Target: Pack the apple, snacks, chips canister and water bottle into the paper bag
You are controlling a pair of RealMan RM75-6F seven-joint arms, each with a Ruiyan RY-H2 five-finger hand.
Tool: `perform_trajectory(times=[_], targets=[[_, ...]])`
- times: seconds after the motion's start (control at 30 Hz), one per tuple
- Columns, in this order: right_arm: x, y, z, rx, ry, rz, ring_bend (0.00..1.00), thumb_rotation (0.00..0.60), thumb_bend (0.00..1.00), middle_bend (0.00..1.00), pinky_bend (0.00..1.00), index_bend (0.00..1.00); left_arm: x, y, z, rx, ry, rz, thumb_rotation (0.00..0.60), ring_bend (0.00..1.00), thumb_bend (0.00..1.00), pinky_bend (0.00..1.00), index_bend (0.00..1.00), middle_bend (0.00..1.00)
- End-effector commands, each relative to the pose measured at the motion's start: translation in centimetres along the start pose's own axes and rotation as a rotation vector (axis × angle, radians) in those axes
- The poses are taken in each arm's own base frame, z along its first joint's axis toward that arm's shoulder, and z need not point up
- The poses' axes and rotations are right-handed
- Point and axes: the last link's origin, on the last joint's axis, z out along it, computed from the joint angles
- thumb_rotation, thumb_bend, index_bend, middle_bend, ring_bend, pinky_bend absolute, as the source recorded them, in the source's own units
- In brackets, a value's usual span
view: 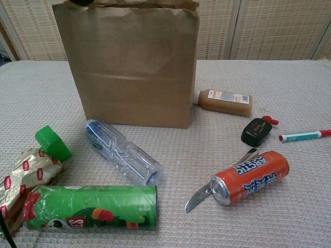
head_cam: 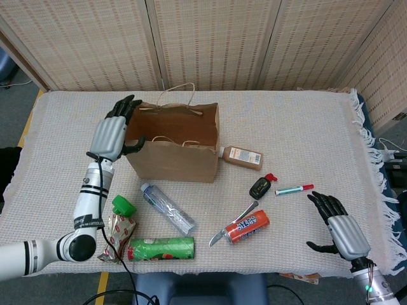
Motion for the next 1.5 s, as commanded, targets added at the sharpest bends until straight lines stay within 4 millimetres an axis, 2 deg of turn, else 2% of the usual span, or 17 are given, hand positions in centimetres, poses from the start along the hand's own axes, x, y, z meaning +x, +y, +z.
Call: perform_trajectory(times=[0.03,0.17,0.3,0.43,0.5,0.6,0.67,0.73,0.87,0.93,1.0,1.27,1.4,1.5], targets=[[0.1,0.1,0.0,-0.004,0.007,-0.004,0.0,0.6,0.0,0.0,0.0,0.0,1.6,-1.3,-1.4,0.012,0.044,-0.066,0.6,0.04,0.43,0.22,0.15,0.01],[0.1,0.2,0.0,-0.016,0.01,-0.015,0.0,0.6,0.0,0.0,0.0,0.0,3.8,-4.1,-2.7,0.048,0.131,-0.096,0.6,0.16,0.5,0.35,0.22,0.11],[0.0,0.2,0.0,-0.017,0.012,-0.021,0.0,0.6,0.0,0.0,0.0,0.0,5.3,-8.7,-4.3,0.149,0.153,-0.107,0.6,0.18,0.51,0.37,0.27,0.14],[-0.1,0.2,0.0,-0.015,0.005,-0.027,0.0,0.6,0.0,0.0,0.0,0.0,5.8,-12.4,-6.9,0.251,0.108,-0.138,0.6,0.18,0.51,0.37,0.29,0.17],[-0.1,0.2,0.0,-0.012,0.002,-0.03,0.0,0.6,0.0,0.0,0.0,0.0,5.2,-13.9,-8.7,0.249,0.033,-0.116,0.6,0.18,0.51,0.37,0.3,0.17],[-0.1,0.1,0.0,-0.011,0.002,-0.032,0.0,0.6,0.0,0.0,0.0,0.0,5.0,-14.7,-9.6,0.229,-0.017,-0.1,0.6,0.18,0.5,0.36,0.29,0.17],[-0.2,0.1,0.0,-0.009,0.003,-0.037,0.0,0.6,0.0,0.0,0.0,0.0,4.5,-16.0,-10.8,0.21,-0.069,-0.064,0.6,0.16,0.47,0.34,0.27,0.14],[-0.3,0.1,0.0,-0.008,-0.001,-0.042,0.0,0.6,0.0,0.0,0.0,0.0,2.8,-18.2,-13.4,0.097,-0.176,0.142,0.6,0.12,0.43,0.3,0.2,0.09],[-0.3,0.0,0.1,-0.004,0.002,-0.044,0.0,0.6,0.0,0.0,0.0,0.0,0.4,-20.5,-16.1,-0.175,-0.237,0.364,0.6,0.03,0.37,0.21,0.05,0.01],[-0.3,0.0,0.1,-0.003,0.002,-0.043,0.0,0.6,0.0,0.0,0.0,0.0,-0.6,-20.8,-17.1,-0.266,-0.254,0.411,0.6,0.0,0.36,0.16,0.0,0.0],[-0.3,0.0,0.1,-0.005,0.002,-0.043,0.0,0.6,0.0,0.0,0.0,0.0,-1.7,-21.0,-18.4,-0.325,-0.281,0.412,0.6,0.0,0.36,0.13,0.0,0.0],[-0.3,0.1,0.1,-0.008,0.001,-0.039,0.0,0.6,0.0,0.0,0.0,0.0,-5.0,-19.8,-22.6,-0.294,-0.357,0.325,0.6,0.0,0.36,0.12,0.0,0.0],[-0.3,0.1,0.2,-0.01,-0.004,-0.035,0.0,0.6,0.0,0.0,0.0,0.0,-6.0,-19.6,-23.7,-0.29,-0.397,0.34,0.6,0.0,0.35,0.12,0.0,0.0],[-0.3,0.1,0.2,-0.01,-0.006,-0.033,0.0,0.6,0.0,0.0,0.0,0.0,-6.7,-19.0,-23.7,-0.3,-0.407,0.319,0.6,0.0,0.35,0.12,0.0,0.0]])
